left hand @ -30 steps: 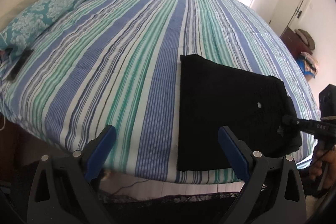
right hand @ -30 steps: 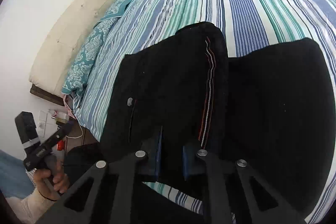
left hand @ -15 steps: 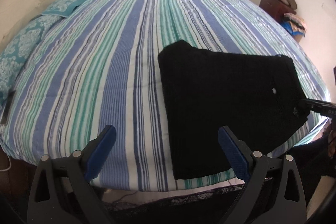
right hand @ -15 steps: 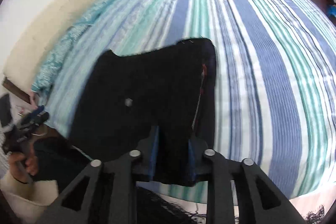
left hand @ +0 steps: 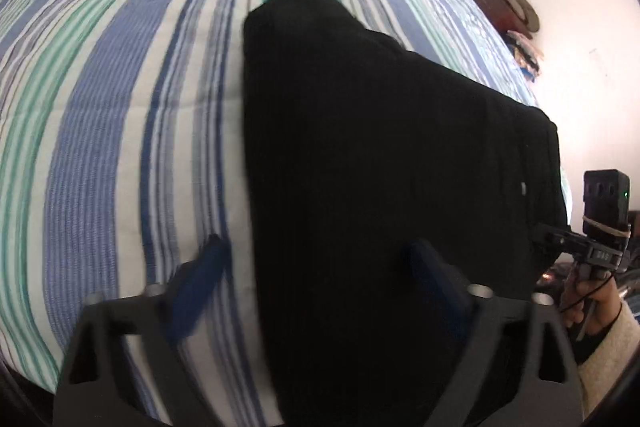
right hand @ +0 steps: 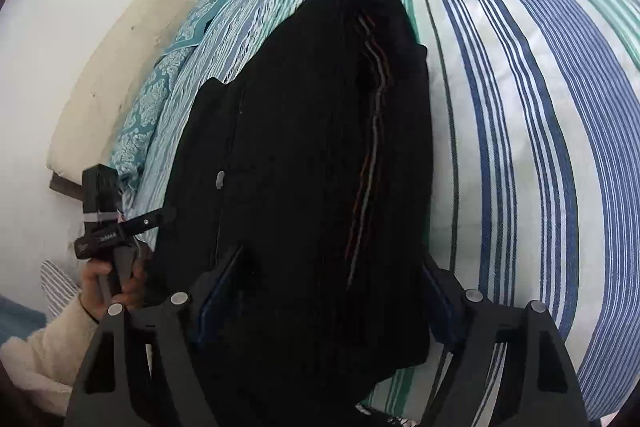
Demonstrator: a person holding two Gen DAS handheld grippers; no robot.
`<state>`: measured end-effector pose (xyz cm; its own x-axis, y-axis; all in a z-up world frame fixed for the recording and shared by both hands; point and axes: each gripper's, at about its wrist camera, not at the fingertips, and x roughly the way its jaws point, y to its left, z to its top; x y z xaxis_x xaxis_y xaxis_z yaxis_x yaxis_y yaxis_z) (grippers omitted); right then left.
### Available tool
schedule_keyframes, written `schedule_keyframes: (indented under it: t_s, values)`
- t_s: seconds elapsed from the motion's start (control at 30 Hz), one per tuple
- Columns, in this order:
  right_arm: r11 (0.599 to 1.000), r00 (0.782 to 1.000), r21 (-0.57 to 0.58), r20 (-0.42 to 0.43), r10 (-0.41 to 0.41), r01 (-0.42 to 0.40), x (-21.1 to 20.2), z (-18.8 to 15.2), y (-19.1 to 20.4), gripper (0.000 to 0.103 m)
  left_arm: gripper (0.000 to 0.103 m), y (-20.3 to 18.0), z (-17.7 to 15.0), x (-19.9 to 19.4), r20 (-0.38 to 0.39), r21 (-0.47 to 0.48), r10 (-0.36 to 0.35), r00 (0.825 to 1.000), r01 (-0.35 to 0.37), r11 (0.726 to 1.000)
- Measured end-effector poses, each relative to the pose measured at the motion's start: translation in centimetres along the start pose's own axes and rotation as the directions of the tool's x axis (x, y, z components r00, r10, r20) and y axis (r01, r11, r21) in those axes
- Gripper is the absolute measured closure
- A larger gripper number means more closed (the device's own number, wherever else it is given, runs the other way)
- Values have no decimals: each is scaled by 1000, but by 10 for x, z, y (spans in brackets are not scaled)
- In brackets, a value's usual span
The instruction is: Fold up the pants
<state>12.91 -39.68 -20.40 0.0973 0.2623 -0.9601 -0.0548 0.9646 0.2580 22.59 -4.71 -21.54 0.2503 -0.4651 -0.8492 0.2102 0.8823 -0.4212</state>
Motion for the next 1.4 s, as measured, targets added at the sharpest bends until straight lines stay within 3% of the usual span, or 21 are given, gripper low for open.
schedule_keyframes:
  t_s: [0.03, 0.07, 0.1, 0.2, 0.27, 0.43, 0.47, 0.5, 0.53, 0.57, 0.6, 0.63, 0.67, 0.7, 0.77, 0.8, 0.83, 1.0, 1.2, 1.4]
  values:
    - [1000, 1000, -9, -7, 27, -28, -1, 2, 4, 58, 63, -6, 3, -3, 8, -12, 16, 1000, -16, 1000]
    - [999, 999, 0, 5, 53, -53, -5, -1, 8, 60, 81, -13, 6, -9, 21, -7, 23, 1000, -23, 1000]
    - [998, 998, 0, 21, 64, -64, -9, -2, 12, 63, 86, -18, 10, -18, 38, -3, 11, 999, -11, 1000]
    - [995, 993, -18, 73, 97, -96, -23, 4, 31, 66, 87, -21, 26, -51, 109, -18, -46, 993, 49, 999]
    - [991, 984, -53, 120, 132, -126, -35, 14, 49, 66, 87, -20, 43, -77, 174, -6, -38, 984, 40, 999]
    - [974, 956, -130, 208, 207, -183, -36, 69, 87, 66, 86, -3, 87, -107, 294, 5, 69, 953, -74, 997]
    - [974, 955, -139, 214, 205, -178, -30, 82, 90, 66, 82, 3, 95, -103, 305, -3, 116, 945, -121, 993]
    - [974, 956, -138, 211, 204, -177, -18, 97, 92, 65, 68, 10, 99, -95, 311, -12, 186, 932, -192, 981]
    - [978, 961, -140, 206, 183, -156, -4, 109, 93, 62, 63, 17, 101, -85, 312, -25, 266, 912, -272, 962]
    - [983, 969, -142, 205, 141, -113, 12, 118, 93, 58, 49, 25, 100, -71, 299, -42, 371, 879, -376, 926]
    - [989, 975, -127, 201, 95, -70, 29, 125, 90, 46, 46, 29, 97, -62, 278, -48, 423, 863, -427, 903]
    - [996, 982, -89, 185, 42, -26, 46, 129, 83, 21, 45, 34, 90, -60, 262, -51, 446, 856, -449, 892]
    - [998, 984, -50, 174, -21, 30, 58, 131, 78, 6, 40, 35, 85, -59, 256, -57, 459, 851, -461, 886]
    - [996, 980, -29, 185, -76, 83, 63, 128, 73, 0, 28, 36, 78, -63, 272, -65, 469, 840, -471, 880]
    - [988, 964, -20, 220, -146, 154, 60, 122, 72, 0, 9, 30, 65, -77, 316, -94, 518, 795, -517, 851]
    - [983, 956, -21, 237, -173, 183, 56, 119, 73, 0, 7, 26, 59, -86, 347, -110, 534, 771, -531, 840]
    - [977, 947, -33, 255, -195, 210, 48, 112, 76, 0, 7, 23, 56, -93, 363, -120, 541, 759, -537, 835]
    - [916, 886, -118, 329, -327, 383, -15, 71, 106, 0, 7, 5, 42, -127, 375, -163, 550, 747, -531, 832]
    - [875, 840, -146, 389, -379, 462, -58, 29, 152, 0, 5, -24, 32, -160, 411, -162, 548, 728, -534, 830]
    - [825, 802, -197, 433, -412, 530, -83, -10, 195, 0, 1, -56, 8, -189, 439, -128, 521, 732, -522, 843]
